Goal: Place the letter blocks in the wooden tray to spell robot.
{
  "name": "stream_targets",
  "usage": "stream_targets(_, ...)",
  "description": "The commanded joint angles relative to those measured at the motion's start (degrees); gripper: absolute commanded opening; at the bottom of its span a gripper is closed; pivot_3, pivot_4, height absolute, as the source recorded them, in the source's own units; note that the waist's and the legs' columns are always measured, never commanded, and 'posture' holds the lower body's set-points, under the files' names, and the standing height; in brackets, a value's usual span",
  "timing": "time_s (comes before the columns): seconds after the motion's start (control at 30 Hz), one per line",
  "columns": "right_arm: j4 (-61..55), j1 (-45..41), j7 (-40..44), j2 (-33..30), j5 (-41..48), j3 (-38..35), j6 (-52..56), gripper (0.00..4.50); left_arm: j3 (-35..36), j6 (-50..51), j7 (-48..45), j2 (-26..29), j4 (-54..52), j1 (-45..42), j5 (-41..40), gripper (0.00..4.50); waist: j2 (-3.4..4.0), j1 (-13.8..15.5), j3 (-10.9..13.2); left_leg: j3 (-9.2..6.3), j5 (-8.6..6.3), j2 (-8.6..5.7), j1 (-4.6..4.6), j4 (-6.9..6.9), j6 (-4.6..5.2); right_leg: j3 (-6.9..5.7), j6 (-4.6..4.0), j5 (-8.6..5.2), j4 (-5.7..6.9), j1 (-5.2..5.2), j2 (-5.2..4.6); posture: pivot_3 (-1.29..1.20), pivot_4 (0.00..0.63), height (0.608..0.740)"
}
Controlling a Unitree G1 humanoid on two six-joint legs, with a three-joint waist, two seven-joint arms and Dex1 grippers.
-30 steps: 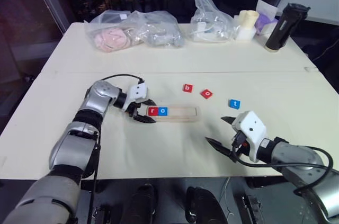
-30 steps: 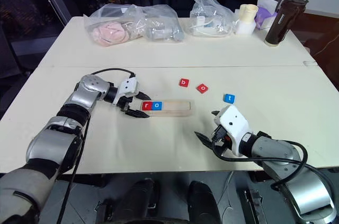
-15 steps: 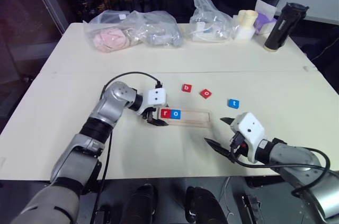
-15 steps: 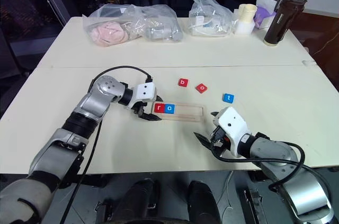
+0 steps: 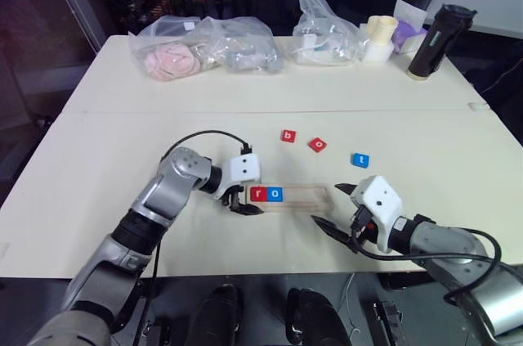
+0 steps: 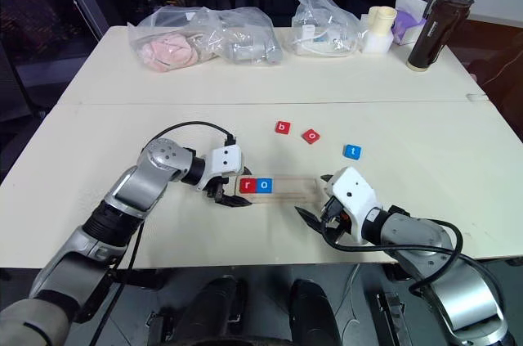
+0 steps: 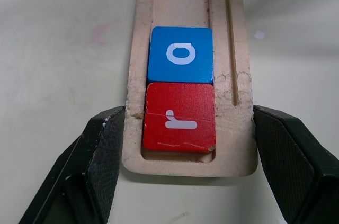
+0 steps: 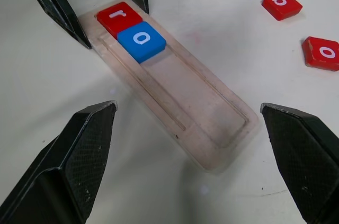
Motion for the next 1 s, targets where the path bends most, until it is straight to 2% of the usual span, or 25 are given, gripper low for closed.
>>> stream_targets(0.03, -0.69, -0.29, 0.53, -0.60, 0.03, -0.53, -0.63, 4.50, -0.76, 1.72, 0.89, 0.59, -4.16, 1.43, -1.58, 3.13, 0.00, -0.01, 0.00, 0.00, 0.00, 0.00, 0.00, 0.00, 0.00, 0.00, 0.00, 0.00, 0.00, 0.00, -0.01, 0.00, 0.150, 0.740)
stream_targets(0.37, -0.70, -0.50, 1.24, -1.34, -0.07, -0.51, -0.51, 4.50, -2.04, 5.13, 2.72, 2.06, -7.85, 3.54, -3.64, 3.13, 0.01, -0.01, -0.01, -0.01, 0.00, 0.00, 0.00, 0.00, 0.00, 0.01, 0.00, 0.00, 0.00, 0.00, -0.02, 0.00, 0.150, 0.740)
stream_targets(0.9, -0.90, -1.31, 0.76, -1.29, 0.06, -0.65, 0.28, 4.50, -3.69, 3.22, 6.32, 2.58, -7.15, 5.19, -4.47, 3.13, 0.04, 0.10, -0.03, -0.02, 0.00, 0.00, 0.03, 0.00, -0.01, 0.01, -0.01, -0.01, -0.01, 0.03, -0.07, 0.00, 0.150, 0.740)
stream_targets(0.97, -0.91, -1.43, 0.71, -1.26, 0.10, -0.60, 0.37, 4.50, -3.82, 2.49, 6.49, 2.67, -6.93, 5.20, -4.35, 4.18, 0.04, 0.09, -0.03, -0.02, 0.00, 0.00, 0.03, 0.00, -0.01, 0.01, -0.01, -0.01, -0.01, 0.03, -0.07, 0.00, 0.150, 0.740)
stream_targets(1.0, -0.94, -1.47, 0.69, -1.25, 0.11, -0.58, 0.39, 4.50, -4.06, 1.42, 6.37, 2.95, -6.83, 5.26, -4.12, 4.48, 0.04, 0.06, -0.03, -0.02, 0.00, 0.00, 0.03, 0.00, -0.01, 0.01, -0.01, -0.01, -0.01, 0.03, -0.07, 0.00, 0.150, 0.740)
